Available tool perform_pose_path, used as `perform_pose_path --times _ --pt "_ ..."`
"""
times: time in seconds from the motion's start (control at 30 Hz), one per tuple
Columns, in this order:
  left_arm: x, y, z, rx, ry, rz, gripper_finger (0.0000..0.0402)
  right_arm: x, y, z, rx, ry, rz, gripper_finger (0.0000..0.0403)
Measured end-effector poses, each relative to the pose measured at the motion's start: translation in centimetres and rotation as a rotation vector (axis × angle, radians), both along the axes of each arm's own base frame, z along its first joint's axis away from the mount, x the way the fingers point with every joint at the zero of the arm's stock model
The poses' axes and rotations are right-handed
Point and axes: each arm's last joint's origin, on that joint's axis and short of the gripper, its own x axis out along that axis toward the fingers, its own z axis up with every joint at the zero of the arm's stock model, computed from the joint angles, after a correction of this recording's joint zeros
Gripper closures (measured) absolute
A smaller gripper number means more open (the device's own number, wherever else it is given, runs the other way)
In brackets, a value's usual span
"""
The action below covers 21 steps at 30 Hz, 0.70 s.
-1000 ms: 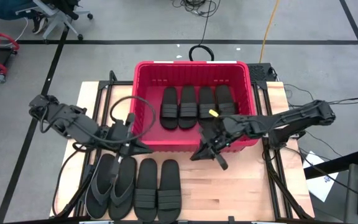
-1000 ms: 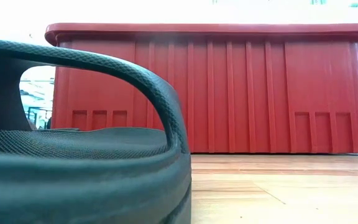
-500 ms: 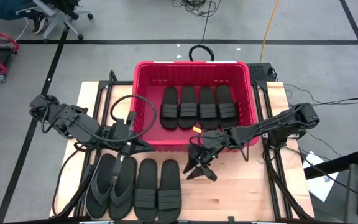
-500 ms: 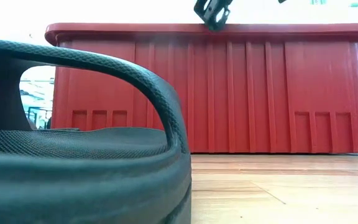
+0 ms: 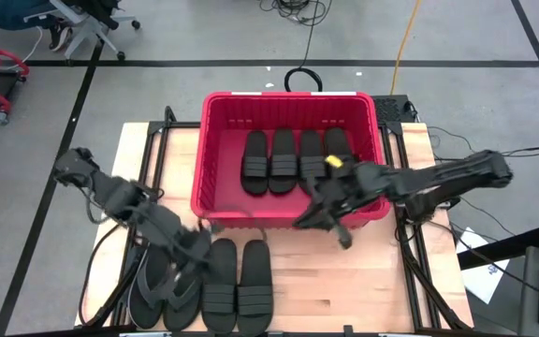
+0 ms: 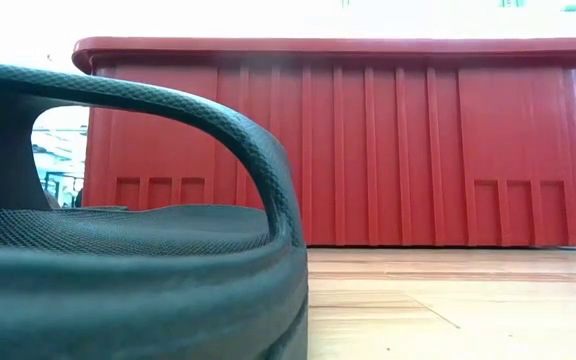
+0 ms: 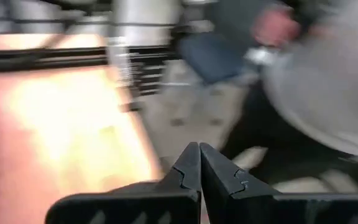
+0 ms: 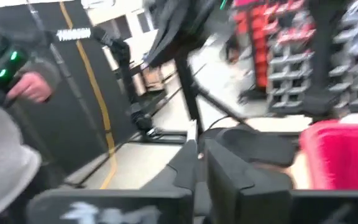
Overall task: Pick and place slides into bin
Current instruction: Put the black slipper into the red bin
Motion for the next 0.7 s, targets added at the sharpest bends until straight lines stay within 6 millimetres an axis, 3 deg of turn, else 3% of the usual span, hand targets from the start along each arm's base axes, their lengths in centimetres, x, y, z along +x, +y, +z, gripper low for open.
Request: perform_pose_path --times 0.1,0.27,0.53,0.7 --pt "1.0 -1.0 -2.9 -0.083 0.014 -0.092 0.0401 -2.6 -0.7 1.5 -0.023 -0.012 -0.063 0.0391" --pt "2.2 -1.3 -9.0 -0.205 0.093 -0.033 0.0401 -5.5 -1.5 2.6 -0.026 0.02 -0.157 0.0401" --pt "2.7 0.4 -18.5 -0.369 0.255 0.234 0.0395 -6.3 -1.6 2.8 -0.016 0.033 -0.153 0.0395" --pt "2.3 0.3 -22.1 -0.384 0.342 0.28 0.0361 -6.1 -1.6 1.8 -0.021 0.06 -0.152 0.0395"
